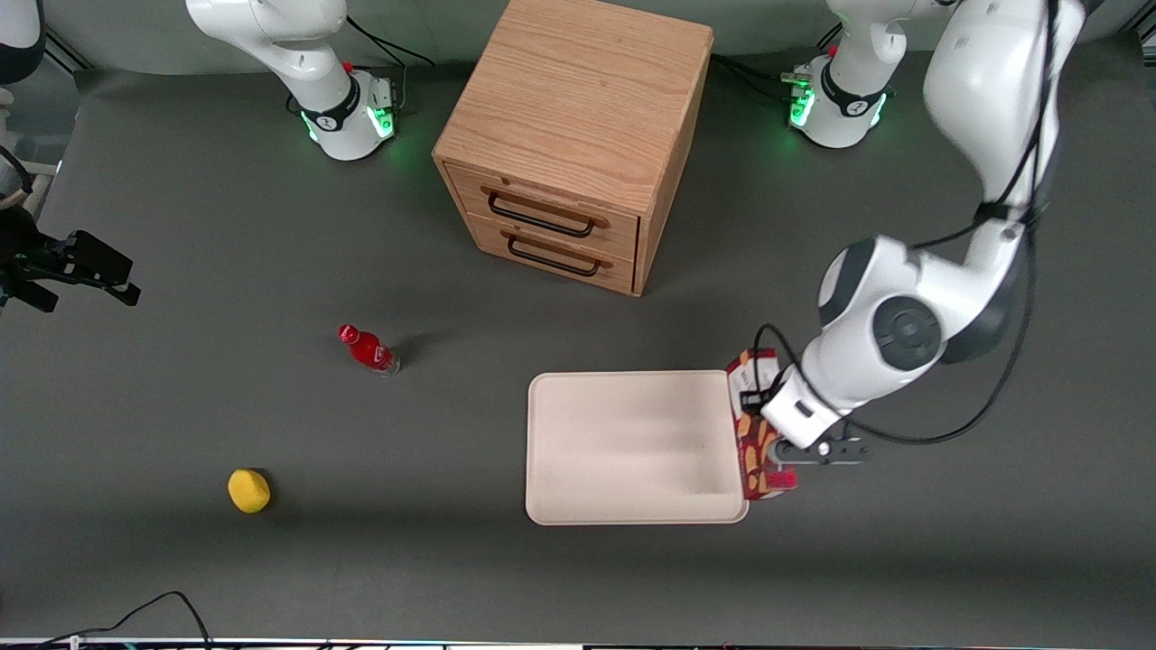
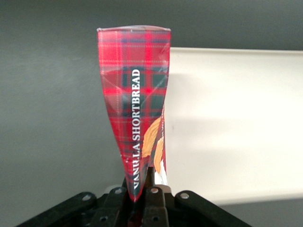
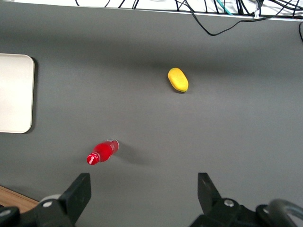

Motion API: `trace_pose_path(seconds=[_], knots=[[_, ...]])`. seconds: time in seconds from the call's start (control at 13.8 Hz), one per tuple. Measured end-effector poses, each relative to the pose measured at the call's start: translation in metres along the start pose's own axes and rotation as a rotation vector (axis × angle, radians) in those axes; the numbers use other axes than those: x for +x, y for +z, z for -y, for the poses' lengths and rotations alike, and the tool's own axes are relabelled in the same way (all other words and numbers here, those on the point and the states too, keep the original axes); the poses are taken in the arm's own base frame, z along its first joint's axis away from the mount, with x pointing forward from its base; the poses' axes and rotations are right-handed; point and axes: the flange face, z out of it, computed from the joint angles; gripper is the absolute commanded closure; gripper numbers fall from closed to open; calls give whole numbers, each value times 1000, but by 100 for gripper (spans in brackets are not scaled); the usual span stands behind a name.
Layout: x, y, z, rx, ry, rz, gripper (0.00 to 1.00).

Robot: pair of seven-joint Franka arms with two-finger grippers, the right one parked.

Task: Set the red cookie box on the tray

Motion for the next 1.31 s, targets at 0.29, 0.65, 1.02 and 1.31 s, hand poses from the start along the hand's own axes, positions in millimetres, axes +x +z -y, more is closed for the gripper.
trace_pose_path(seconds=[0.29,0.65,1.02,1.31], knots=[[-12,53,-18,34,1,-62,0],[-8,39,-12,70,-6,-59,0],[-13,-100,18,134,11,111,0],[-41,-270,136,123,79,233,0]])
